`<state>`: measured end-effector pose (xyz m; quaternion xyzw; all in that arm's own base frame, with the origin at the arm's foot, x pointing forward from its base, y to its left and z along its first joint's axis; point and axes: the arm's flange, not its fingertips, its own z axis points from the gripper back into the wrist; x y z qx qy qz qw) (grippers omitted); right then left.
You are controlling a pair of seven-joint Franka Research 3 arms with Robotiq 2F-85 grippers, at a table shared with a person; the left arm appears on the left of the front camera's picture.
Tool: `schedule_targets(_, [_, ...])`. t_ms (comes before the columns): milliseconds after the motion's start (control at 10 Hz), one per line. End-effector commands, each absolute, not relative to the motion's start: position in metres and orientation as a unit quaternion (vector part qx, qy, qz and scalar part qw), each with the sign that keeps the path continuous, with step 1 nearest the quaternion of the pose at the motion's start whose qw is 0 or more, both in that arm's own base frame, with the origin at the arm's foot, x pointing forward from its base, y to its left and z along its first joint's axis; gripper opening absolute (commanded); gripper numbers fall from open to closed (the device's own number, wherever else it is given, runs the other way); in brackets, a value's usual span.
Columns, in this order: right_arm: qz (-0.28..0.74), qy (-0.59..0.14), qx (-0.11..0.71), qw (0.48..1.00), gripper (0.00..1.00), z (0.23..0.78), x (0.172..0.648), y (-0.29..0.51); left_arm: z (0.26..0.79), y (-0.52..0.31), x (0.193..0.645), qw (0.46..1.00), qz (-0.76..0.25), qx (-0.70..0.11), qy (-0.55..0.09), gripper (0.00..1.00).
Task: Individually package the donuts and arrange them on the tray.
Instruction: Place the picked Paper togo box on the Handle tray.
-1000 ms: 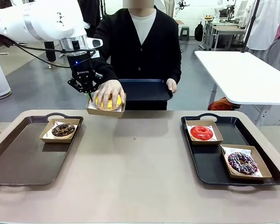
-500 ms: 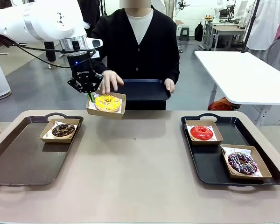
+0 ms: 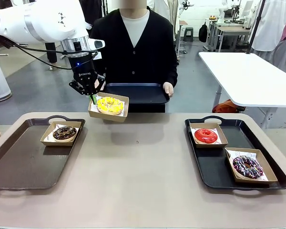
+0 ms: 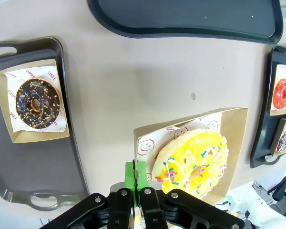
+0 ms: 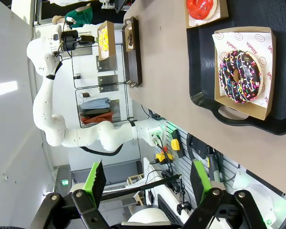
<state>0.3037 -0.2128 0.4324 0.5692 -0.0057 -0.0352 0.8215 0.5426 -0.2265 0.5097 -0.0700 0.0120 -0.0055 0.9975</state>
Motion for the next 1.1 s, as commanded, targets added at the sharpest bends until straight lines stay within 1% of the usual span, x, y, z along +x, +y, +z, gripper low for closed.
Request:
schedule_targets(0, [-0.036,-0.002,0.567,0.823,0.94,0.432,0.302,-0.213,0.511,-0.224,0.538,0.998,-0.005,-0.069,0.008,0.00])
schedule_targets(700, [-0.036,-0.002,0.567,0.823,0.94,0.432,0.302,-0.213,0.511,-0.224,0.538,0.998,-0.005,-0.069,0.008,0.00])
schedule_targets(800, [-0.036,-0.002,0.567,0.823,0.94,0.432,0.302,-0.213,0.510,-0.226,0.543,0.997,-0.005,-0.070,0.012,0.01])
schedule_targets(1000, [-0.036,-0.002,0.567,0.823,0.94,0.432,0.302,-0.213,0.527,-0.193,0.507,0.995,-0.041,-0.085,0.008,0.01])
